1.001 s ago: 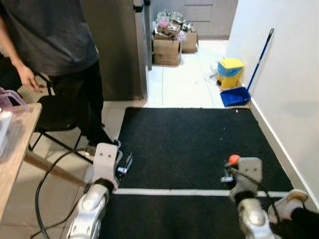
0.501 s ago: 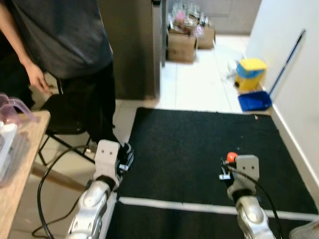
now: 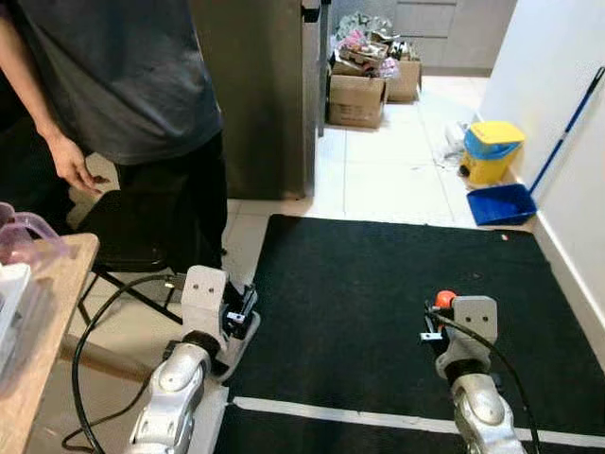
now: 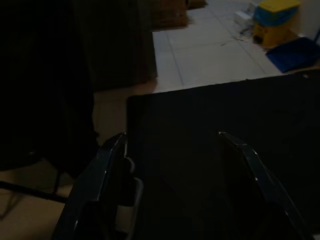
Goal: Restocking fridge
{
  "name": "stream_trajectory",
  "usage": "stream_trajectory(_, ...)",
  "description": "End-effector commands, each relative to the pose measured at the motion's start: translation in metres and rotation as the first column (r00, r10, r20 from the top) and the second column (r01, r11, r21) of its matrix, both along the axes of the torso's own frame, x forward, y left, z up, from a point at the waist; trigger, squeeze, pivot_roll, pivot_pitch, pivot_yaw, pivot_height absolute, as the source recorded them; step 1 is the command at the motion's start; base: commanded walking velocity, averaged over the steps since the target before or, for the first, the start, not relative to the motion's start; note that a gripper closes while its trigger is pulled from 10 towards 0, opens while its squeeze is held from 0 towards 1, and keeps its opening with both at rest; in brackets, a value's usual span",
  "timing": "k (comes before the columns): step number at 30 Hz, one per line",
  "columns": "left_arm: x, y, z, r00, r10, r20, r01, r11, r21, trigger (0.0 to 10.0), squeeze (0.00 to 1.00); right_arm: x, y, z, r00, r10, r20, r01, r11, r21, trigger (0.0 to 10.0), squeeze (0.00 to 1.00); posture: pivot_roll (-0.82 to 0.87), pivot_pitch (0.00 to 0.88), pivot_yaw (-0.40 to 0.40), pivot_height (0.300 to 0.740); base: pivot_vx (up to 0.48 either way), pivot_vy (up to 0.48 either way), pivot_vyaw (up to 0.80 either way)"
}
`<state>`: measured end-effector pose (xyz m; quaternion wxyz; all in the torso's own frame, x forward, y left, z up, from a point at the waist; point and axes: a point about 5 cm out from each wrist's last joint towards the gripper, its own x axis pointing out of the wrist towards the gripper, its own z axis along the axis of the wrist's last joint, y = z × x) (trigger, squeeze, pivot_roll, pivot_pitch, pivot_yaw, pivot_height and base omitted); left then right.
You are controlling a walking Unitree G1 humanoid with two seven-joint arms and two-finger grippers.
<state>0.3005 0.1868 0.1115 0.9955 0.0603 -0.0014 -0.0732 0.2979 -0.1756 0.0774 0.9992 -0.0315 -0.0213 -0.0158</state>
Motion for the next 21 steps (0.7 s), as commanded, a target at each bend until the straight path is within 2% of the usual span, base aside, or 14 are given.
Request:
stream_trajectory(1, -0.0014, -0.001, -0.0036, 1.0, -0.007, -0.017, 0.007, 1.0, 0.001, 10.0, 0.0, -0.0018, -0.002, -0.0024, 1.0, -0.01, -0.012, 0.01, 1.0, 0.01, 10.0, 0.0, -0.05, 0.14, 0.034, 0.74, 0.281, 0.0, 0.0)
stream_trajectory(21, 0.0004, -0.0031, -0.0036, 1.0, -0.014, -0.023, 0.014, 1.0, -0.002, 10.0, 0.0, -0.0011, -0.0043, -0.0028, 1.0, -0.023, -0.017, 0.023, 1.0, 0.02, 10.0, 0.0, -0.05, 0.139, 0.038, 0.74, 0.282, 0.0, 0.0)
